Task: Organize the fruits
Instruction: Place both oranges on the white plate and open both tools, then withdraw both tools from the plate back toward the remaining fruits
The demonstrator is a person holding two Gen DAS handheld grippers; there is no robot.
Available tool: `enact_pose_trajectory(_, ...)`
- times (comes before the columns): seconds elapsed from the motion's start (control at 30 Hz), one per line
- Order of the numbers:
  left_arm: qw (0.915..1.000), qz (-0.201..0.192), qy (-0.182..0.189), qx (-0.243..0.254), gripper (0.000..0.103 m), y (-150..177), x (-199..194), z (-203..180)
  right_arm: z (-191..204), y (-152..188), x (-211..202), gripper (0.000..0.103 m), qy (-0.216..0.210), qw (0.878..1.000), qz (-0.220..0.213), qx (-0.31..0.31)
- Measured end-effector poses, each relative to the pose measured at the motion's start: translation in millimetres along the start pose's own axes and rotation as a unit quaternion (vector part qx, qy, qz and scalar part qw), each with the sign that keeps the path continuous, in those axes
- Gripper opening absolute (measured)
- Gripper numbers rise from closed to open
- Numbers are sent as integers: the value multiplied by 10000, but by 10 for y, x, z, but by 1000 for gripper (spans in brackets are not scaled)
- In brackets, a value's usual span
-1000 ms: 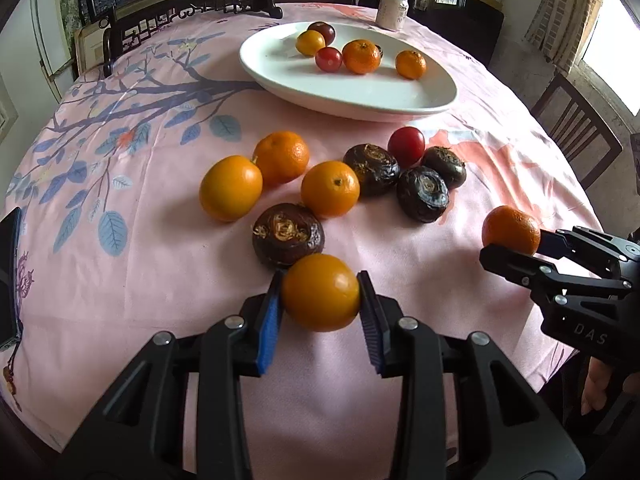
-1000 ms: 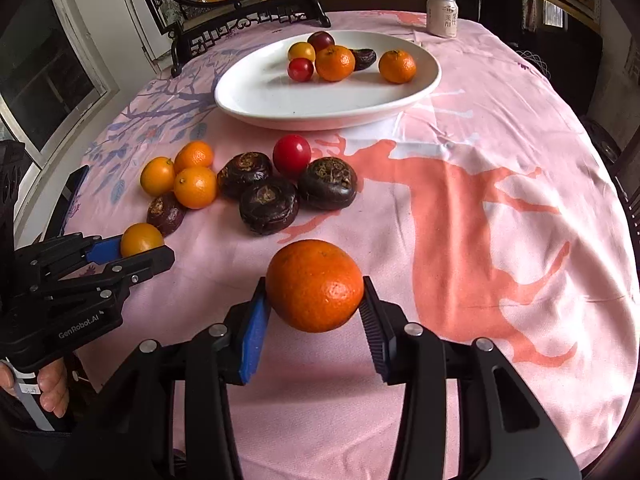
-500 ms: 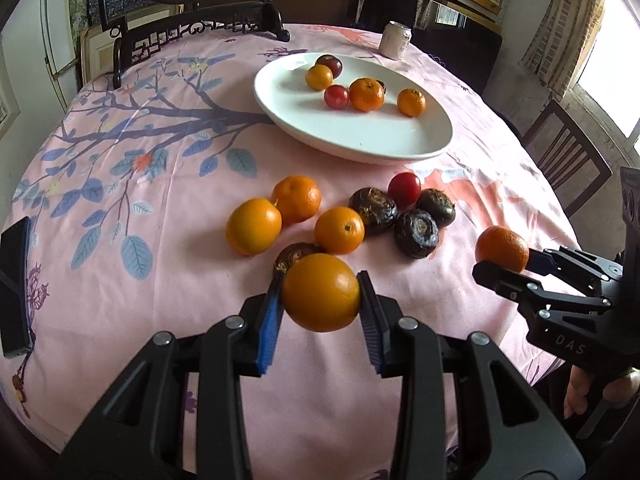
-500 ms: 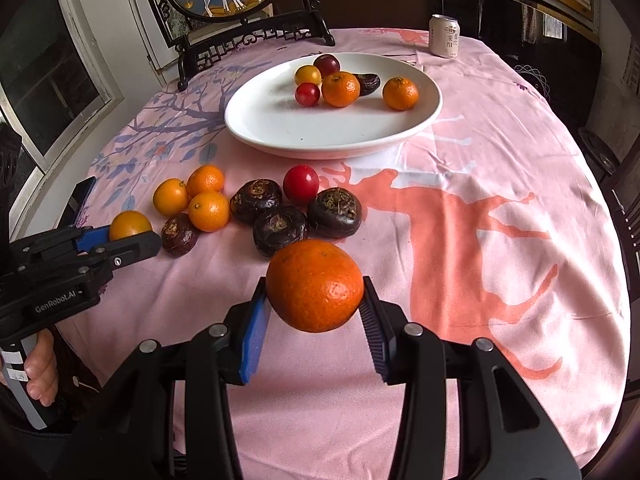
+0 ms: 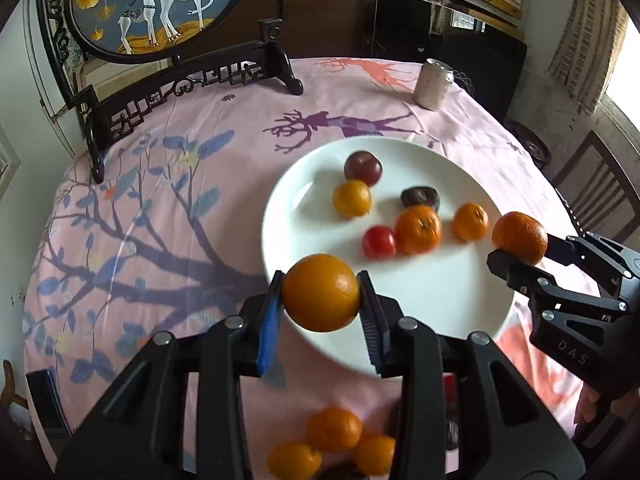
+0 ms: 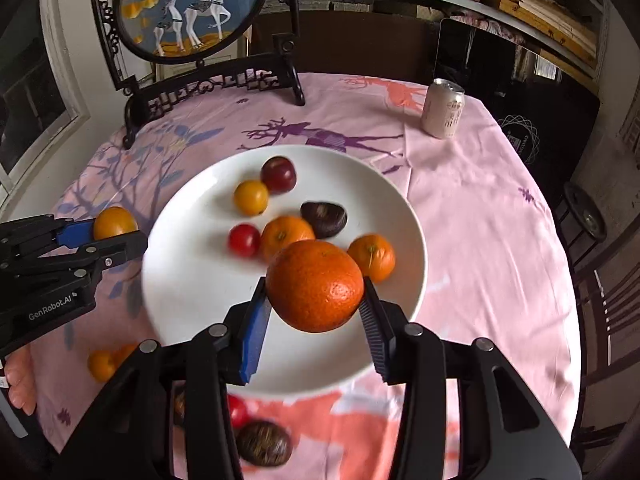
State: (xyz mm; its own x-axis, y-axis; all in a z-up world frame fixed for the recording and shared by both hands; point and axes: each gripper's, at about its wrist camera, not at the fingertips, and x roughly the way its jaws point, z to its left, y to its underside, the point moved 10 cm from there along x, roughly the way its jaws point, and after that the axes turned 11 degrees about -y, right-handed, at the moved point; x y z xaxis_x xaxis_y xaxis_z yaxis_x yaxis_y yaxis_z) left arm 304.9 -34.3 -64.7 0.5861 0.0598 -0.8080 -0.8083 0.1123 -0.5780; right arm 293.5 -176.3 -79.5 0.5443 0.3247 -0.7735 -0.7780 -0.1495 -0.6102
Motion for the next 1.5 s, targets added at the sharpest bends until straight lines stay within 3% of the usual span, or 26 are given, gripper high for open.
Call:
enact_pose_trajectory(0.2,9997,223,-59,-114,36,-372,509,-45,-135,-442,595,45,-26,9997,161,-164)
enact_pose_trajectory(0.4,9991,407,-24,-145,39,-463,768,-85,-197,-507,869,46,44,9991,366,-216)
enact_pose_trajectory(0.47,9992,319,-34,-247,67,-503,730,-46,-224,-510,824,60,231,9988,300,-315)
enact_pose_trajectory(0.6,9997,7,-27,-256,72,-515,410,34,-171,-480,466,62,357,9982,74,-479)
enact_pose_trajectory(0.77,9990,-361,88,-252,85,-193,-203,96,79,-52,-91,68,41,9991,-11,-429)
enact_pose_trajectory(0.93,9976,-604,-3,-340,93,403,-640,117,233,563,-456,68,126,9997,-184,-91)
enact_pose_trajectory(1.17,9970,-517,-38,-578,93,1087,-792,232,334,989,-650,68,19,9992,-235,319)
enact_pose_trajectory(1.5,9964,-378,-186,-729,93,1458,-830,461,645,1373,-585,68,-168,9997,142,124)
